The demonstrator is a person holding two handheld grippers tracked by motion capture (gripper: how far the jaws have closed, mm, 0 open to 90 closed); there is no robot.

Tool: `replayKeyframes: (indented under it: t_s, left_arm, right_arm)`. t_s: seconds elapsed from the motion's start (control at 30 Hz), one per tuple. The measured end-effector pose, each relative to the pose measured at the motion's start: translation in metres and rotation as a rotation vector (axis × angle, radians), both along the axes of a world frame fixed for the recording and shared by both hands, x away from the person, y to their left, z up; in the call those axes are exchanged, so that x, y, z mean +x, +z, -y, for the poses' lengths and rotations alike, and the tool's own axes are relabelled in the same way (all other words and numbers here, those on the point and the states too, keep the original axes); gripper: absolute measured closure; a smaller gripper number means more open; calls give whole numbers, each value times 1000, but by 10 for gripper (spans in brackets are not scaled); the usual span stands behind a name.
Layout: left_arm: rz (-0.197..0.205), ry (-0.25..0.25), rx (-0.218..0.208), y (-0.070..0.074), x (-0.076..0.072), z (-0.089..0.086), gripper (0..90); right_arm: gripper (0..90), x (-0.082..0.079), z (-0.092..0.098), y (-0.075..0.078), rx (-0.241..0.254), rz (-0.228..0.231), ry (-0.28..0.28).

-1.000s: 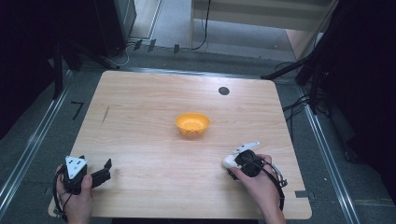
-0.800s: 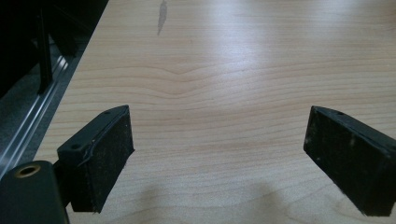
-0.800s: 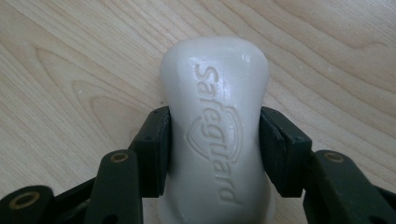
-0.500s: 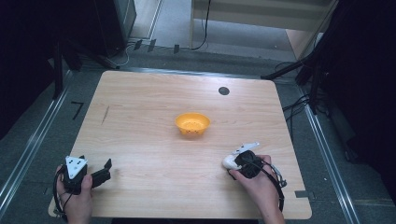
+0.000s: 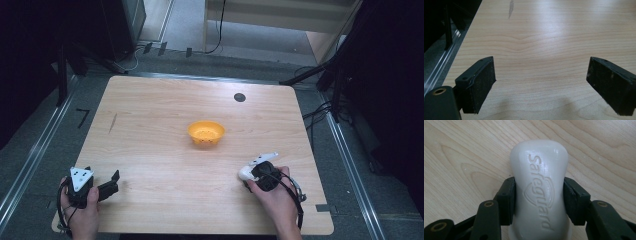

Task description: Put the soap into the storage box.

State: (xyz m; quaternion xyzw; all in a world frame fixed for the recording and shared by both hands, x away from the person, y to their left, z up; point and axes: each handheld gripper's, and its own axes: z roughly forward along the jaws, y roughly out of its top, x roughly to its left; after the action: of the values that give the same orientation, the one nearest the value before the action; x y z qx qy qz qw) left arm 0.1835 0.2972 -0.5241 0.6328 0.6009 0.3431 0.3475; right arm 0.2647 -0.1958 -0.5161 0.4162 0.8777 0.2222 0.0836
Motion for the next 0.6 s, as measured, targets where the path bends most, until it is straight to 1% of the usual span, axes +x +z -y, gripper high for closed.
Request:
replayKeyframes:
  t_s: [0.27, 0.37, 0.43, 0.47, 0.5, 0.53, 0.6]
  left_arm:
    - [-1, -7, 1, 0, 0, 0, 90]
    - [-3, -7, 0, 0, 0, 0, 90]
    - [-4, -7, -1, 0, 0, 0, 90]
    - [-3, -4, -2, 0, 0, 0, 90]
    - [-3, -4, -2, 0, 0, 0, 90]
    - [-3, -4, -3, 0, 0, 0, 90]
    - [-3, -3, -2, 0, 0, 0, 89]
  right_arm:
    - [502, 0, 1, 0, 1, 11, 11]
    - [504, 1, 2, -1, 3, 11, 37]
    - [504, 1, 2, 0, 1, 5, 42]
    - [505, 3, 2, 1, -5, -9, 55]
    - [505, 3, 2, 1, -5, -9, 55]
    - [507, 4, 1, 2, -13, -15, 71]
    - [509, 4, 1, 3, -9, -12, 79]
